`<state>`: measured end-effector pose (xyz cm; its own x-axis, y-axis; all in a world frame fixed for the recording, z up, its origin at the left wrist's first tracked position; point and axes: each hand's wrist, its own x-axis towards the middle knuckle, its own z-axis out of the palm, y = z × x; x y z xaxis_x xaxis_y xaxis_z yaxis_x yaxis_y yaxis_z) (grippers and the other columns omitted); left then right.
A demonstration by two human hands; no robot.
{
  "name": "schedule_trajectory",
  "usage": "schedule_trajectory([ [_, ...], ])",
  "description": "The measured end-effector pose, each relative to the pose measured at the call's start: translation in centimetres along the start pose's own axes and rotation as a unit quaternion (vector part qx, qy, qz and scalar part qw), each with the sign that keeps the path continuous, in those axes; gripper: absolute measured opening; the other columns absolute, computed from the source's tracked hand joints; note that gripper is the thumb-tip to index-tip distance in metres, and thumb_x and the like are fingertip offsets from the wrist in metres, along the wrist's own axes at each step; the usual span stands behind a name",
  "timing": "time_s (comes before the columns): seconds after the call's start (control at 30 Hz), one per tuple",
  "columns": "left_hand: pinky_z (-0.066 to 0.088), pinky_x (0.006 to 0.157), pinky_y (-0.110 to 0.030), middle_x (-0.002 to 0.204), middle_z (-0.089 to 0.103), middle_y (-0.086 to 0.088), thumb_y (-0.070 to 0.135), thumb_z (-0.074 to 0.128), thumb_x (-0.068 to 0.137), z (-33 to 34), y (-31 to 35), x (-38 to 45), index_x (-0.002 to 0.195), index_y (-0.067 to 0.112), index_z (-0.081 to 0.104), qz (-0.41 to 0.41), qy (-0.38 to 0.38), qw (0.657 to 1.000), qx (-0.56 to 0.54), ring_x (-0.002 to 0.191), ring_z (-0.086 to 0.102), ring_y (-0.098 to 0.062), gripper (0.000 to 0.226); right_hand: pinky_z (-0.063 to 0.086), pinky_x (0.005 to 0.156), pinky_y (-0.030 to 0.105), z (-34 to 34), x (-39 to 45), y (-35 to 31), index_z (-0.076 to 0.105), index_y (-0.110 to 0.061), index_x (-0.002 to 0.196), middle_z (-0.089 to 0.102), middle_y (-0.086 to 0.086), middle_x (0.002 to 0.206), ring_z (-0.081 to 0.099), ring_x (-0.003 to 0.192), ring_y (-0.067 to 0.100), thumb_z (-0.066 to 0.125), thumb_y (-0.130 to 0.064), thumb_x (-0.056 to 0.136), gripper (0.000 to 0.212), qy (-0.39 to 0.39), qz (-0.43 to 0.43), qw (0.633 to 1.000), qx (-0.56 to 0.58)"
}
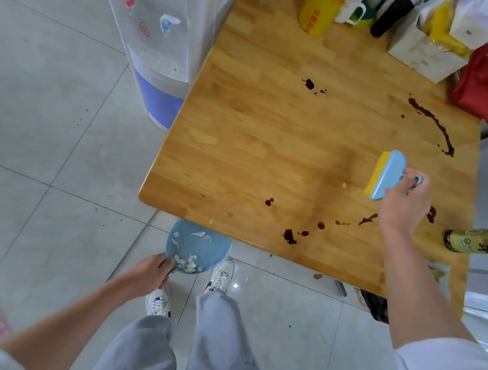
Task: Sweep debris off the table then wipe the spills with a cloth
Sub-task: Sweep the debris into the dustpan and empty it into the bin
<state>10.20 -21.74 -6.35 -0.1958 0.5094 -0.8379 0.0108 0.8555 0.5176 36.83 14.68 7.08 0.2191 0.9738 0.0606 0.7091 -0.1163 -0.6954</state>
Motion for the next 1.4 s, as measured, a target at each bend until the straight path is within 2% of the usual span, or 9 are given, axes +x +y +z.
schedule_trajectory([
  [0.1, 0.037, 0.046, -0.02, 0.07, 0.052, -0.013, 0.019, 0.039, 0.107, -0.2, -0.3, 0.3, 0.085, 0.002, 0.051, 0.001, -0.001, 1.0, 0.013, 0.056, 0.045, -0.019, 0.03, 0.052, 0.076, 0.04, 0.4, 1.8, 1.7, 0.055, -0.015, 0.117, 0.063, 0.002, 0.109, 0.067, 0.092, 0.028, 0.027, -0.031, 0.103, 0.035, -0.013, 0.008, 1.0, -0.022],
  [0.23, 0.037, 0.046, -0.02, 0.067, 0.054, -0.009, 0.022, 0.041, 0.106, -0.1, -0.7, 0.9, 0.081, 0.005, 0.051, 0.0, 0.006, 1.0, 0.025, 0.055, 0.046, -0.018, 0.032, 0.044, 0.056, 0.027, 2.6, 2.3, 2.1, 0.055, -0.021, 0.107, 0.067, 0.009, 0.112, 0.069, 0.072, 0.013, 0.028, -0.03, 0.105, 0.028, -0.046, 0.06, 0.997, -0.017],
  [0.4, 0.039, 0.051, -0.026, 0.061, 0.056, -0.002, 0.025, 0.043, 0.105, 0.1, -1.3, 1.1, 0.074, 0.01, 0.052, 0.004, 0.022, 0.999, 0.049, 0.051, 0.049, -0.015, 0.035, 0.046, 0.054, 0.024, 5.2, 1.4, 1.0, 0.055, -0.025, 0.105, 0.068, 0.005, 0.103, 0.067, 0.067, 0.005, 0.029, -0.032, 0.103, 0.027, -0.084, 0.016, 0.996, -0.007],
  [0.57, 0.038, 0.047, -0.018, 0.057, 0.057, 0.003, 0.028, 0.042, 0.105, 0.2, -1.0, 1.1, 0.071, 0.012, 0.053, 0.007, 0.026, 0.996, 0.087, 0.043, 0.047, -0.004, 0.039, 0.056, 0.07, 0.041, 3.7, 3.8, 1.5, 0.057, -0.018, 0.111, 0.064, 0.001, 0.099, 0.07, 0.083, 0.025, 0.027, -0.032, 0.102, 0.034, -0.016, 0.002, 0.999, -0.03],
  [0.67, 0.037, 0.046, -0.018, 0.06, 0.059, 0.0, 0.028, 0.041, 0.105, 0.1, -0.7, 1.2, 0.073, 0.011, 0.054, 0.002, 0.02, 0.995, 0.094, 0.045, 0.049, -0.007, 0.039, 0.055, 0.081, 0.049, 4.3, 3.6, 1.9, 0.057, -0.018, 0.111, 0.062, 0.0, 0.099, 0.069, 0.089, 0.03, 0.028, -0.029, 0.103, 0.032, -0.047, 0.022, 0.997, -0.06],
  [0.83, 0.038, 0.045, -0.017, 0.062, 0.058, -0.004, 0.027, 0.041, 0.105, -0.3, -0.7, 1.4, 0.075, 0.008, 0.053, -0.007, 0.01, 0.998, 0.061, 0.048, 0.05, -0.01, 0.038, 0.044, 0.051, 0.015, 7.6, 0.6, -0.5, 0.054, -0.026, 0.103, 0.068, 0.006, 0.105, 0.067, 0.069, 0.007, 0.029, -0.03, 0.102, 0.026, -0.093, 0.016, 0.996, -0.003],
  [1.0, 0.04, 0.047, -0.018, 0.065, 0.059, -0.004, 0.028, 0.04, 0.106, -0.7, -0.8, 1.4, 0.076, 0.01, 0.053, -0.003, -0.002, 0.998, 0.065, 0.053, 0.052, -0.012, 0.037, 0.046, 0.049, 0.014, 10.8, -2.6, -4.3, 0.055, -0.023, 0.103, 0.064, -0.004, 0.091, 0.063, 0.058, -0.005, 0.031, -0.029, 0.104, 0.025, -0.152, -0.017, 0.987, 0.047],
  [1.23, 0.04, 0.049, -0.016, 0.073, 0.059, -0.006, 0.027, 0.038, 0.106, -0.9, -0.7, 1.3, 0.081, 0.009, 0.051, -0.001, -0.011, 0.998, 0.06, 0.059, 0.052, -0.013, 0.034, 0.047, 0.055, 0.014, 13.5, -6.9, -8.1, 0.06, -0.022, 0.103, 0.064, -0.005, 0.096, 0.066, 0.066, 0.009, 0.034, -0.027, 0.104, 0.026, -0.285, -0.098, 0.951, 0.063],
  [1.4, 0.039, 0.05, -0.017, 0.075, 0.059, -0.004, 0.028, 0.038, 0.106, -0.9, -0.8, 1.4, 0.082, 0.01, 0.05, 0.003, -0.018, 0.997, 0.068, 0.059, 0.052, -0.013, 0.032, 0.054, 0.061, 0.023, 11.5, -4.7, -9.5, 0.059, -0.03, 0.098, 0.065, -0.008, 0.095, 0.065, 0.068, 0.003, 0.035, -0.032, 0.1, 0.023, -0.226, -0.11, 0.963, 0.096],
])
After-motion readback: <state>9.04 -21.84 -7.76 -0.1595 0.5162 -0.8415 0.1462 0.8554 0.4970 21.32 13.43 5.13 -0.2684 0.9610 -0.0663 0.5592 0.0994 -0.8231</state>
